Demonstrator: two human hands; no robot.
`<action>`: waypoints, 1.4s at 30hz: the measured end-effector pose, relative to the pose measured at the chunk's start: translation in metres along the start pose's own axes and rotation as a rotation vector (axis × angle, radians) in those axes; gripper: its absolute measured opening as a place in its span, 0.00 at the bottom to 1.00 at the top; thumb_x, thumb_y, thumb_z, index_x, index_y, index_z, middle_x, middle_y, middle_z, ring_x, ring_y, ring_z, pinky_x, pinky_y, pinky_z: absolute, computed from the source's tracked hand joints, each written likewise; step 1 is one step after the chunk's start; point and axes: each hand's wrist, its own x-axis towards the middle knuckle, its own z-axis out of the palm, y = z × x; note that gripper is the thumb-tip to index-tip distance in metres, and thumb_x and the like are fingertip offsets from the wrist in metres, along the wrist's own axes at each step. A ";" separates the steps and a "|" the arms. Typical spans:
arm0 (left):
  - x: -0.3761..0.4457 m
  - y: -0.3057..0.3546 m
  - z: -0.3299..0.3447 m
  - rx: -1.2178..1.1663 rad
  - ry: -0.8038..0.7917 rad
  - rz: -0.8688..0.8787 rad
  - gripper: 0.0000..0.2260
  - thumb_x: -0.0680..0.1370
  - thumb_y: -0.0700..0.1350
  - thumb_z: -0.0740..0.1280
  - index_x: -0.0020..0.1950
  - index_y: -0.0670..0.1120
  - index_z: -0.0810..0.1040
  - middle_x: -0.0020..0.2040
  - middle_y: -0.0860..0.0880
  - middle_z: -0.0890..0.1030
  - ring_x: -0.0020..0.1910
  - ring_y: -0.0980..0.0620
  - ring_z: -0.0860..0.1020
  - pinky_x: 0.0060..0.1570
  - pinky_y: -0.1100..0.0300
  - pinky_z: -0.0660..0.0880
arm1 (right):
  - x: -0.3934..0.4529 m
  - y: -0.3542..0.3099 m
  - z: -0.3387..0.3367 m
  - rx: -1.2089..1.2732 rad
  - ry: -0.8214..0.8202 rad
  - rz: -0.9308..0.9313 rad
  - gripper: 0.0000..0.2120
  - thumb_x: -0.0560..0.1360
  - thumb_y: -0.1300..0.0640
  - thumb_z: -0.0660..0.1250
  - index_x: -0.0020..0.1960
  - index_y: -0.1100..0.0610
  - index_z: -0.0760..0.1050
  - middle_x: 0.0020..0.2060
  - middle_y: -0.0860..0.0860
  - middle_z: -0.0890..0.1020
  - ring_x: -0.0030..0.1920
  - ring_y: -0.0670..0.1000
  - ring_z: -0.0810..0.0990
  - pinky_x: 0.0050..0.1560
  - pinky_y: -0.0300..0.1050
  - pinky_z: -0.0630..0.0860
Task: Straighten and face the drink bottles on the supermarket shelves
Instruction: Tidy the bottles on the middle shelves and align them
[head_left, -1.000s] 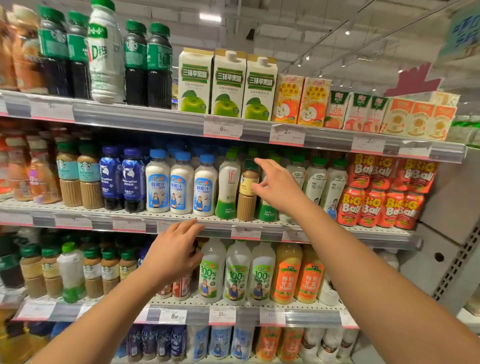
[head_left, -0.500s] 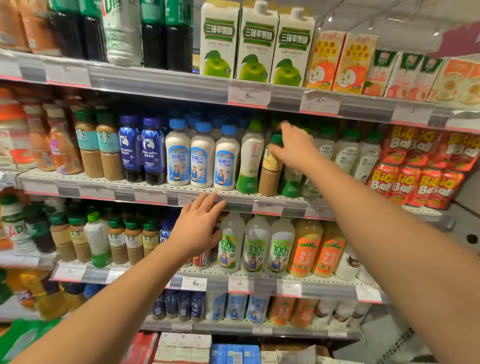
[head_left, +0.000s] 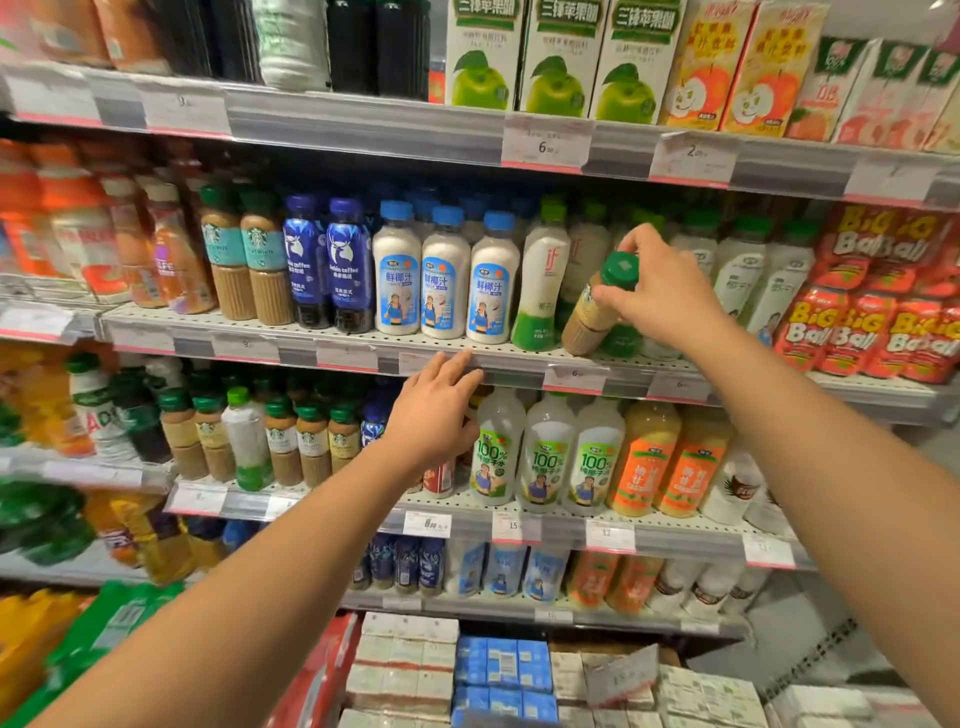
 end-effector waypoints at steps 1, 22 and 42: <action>-0.001 0.002 -0.003 -0.010 -0.002 -0.015 0.31 0.78 0.53 0.67 0.79 0.51 0.63 0.82 0.48 0.56 0.81 0.42 0.54 0.76 0.43 0.60 | -0.005 0.001 -0.002 0.012 0.012 -0.005 0.22 0.75 0.44 0.74 0.61 0.49 0.66 0.54 0.54 0.79 0.51 0.58 0.78 0.44 0.49 0.73; -0.133 0.011 -0.049 0.050 -0.056 -0.339 0.21 0.78 0.52 0.67 0.71 0.50 0.75 0.68 0.50 0.78 0.62 0.47 0.78 0.52 0.52 0.78 | -0.120 0.003 0.008 0.390 -0.114 -0.172 0.20 0.76 0.45 0.73 0.60 0.51 0.69 0.50 0.50 0.81 0.49 0.56 0.77 0.47 0.49 0.72; -0.139 -0.150 -0.037 0.011 -0.089 -0.435 0.24 0.78 0.53 0.68 0.73 0.51 0.71 0.67 0.47 0.79 0.59 0.45 0.79 0.51 0.51 0.77 | -0.117 -0.085 0.088 0.337 -0.151 -0.056 0.18 0.76 0.44 0.73 0.58 0.47 0.67 0.48 0.48 0.81 0.50 0.57 0.77 0.48 0.51 0.74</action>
